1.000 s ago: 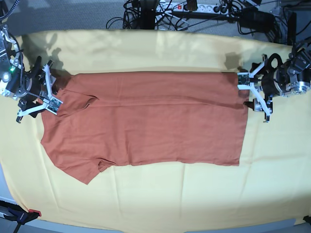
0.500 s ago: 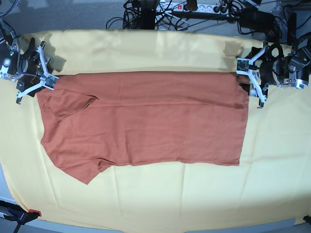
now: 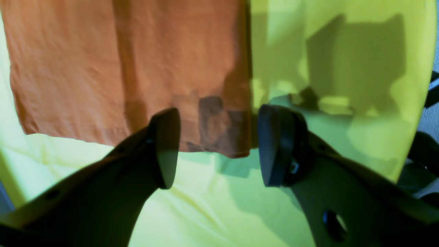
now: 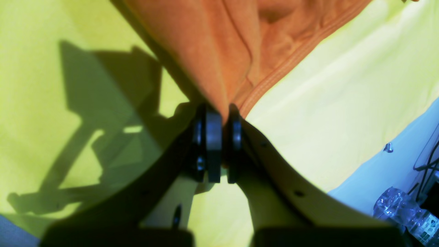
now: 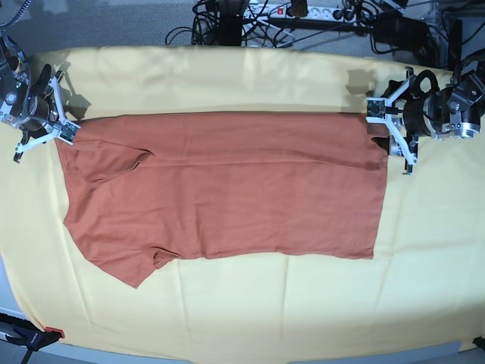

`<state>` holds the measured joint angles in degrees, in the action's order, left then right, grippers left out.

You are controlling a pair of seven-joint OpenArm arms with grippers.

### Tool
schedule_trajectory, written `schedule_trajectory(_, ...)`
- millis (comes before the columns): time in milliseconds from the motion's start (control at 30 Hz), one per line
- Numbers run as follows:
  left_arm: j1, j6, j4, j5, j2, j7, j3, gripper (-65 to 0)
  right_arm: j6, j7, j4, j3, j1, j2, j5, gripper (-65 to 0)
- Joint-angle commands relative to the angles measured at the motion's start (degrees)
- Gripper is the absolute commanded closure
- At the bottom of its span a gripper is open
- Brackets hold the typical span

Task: Fold the T-shirt properly
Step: 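Adjust both grippers' grip along the shirt's collar-side edge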

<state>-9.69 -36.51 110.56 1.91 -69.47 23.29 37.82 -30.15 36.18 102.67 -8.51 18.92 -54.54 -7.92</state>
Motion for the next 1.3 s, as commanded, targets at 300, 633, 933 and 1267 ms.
schedule_trajectory(300, -0.6, -3.5, -5.4, -0.4, -1.1, -5.3, -0.8, -36.2, 0.8, 0.9, 0.5, 0.6, -0.7, -1.3, -4.1, -15.1)
schedule_trajectory(633, -0.7, 0.3, -12.5, -6.0, 6.9, -9.7, -0.8, -35.4, 0.8, 0.9, 0.5, 0.6, -0.7, -1.3, -4.1, -15.0)
schedule_trajectory(933, -1.6, 0.3, -6.1, -4.2, 5.8, -3.5, -0.8, -16.0, 0.8, 0.9, 0.5, 0.6, -0.8, -1.4, -4.0, -15.0)
schedule_trajectory(1267, -1.9, 0.3, -3.8, -4.2, 2.8, -3.5, -0.8, -34.4, 0.8, 1.1, 0.5, 0.6, -0.8, -1.4, -4.1, -15.1)
